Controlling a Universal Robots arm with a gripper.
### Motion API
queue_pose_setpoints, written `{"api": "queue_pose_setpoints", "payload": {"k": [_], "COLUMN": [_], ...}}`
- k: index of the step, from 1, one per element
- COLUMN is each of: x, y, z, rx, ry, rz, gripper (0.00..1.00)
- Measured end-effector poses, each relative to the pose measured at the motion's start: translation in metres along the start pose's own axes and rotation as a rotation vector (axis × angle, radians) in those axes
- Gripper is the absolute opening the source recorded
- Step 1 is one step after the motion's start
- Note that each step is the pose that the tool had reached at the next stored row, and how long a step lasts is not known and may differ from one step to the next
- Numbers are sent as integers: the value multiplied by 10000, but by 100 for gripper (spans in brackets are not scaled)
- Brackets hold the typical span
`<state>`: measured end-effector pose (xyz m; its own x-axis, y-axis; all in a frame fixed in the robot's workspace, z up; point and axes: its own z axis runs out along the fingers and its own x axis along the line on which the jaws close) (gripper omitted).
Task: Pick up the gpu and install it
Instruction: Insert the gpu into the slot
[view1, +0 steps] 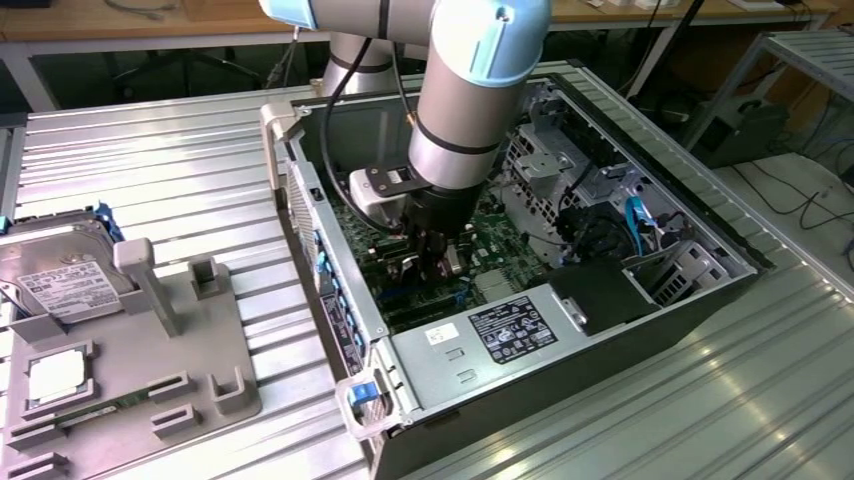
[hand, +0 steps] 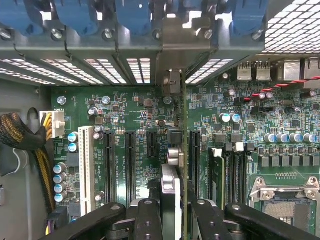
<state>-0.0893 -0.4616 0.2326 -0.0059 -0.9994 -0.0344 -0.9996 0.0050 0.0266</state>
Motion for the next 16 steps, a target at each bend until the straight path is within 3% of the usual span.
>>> {"api": "queue_pose_setpoints", "payload": {"k": [16], "x": [-5], "y": [-1], "z": [57], "rx": [0], "ry": [1], "rz": [0], "gripper": [28]}}
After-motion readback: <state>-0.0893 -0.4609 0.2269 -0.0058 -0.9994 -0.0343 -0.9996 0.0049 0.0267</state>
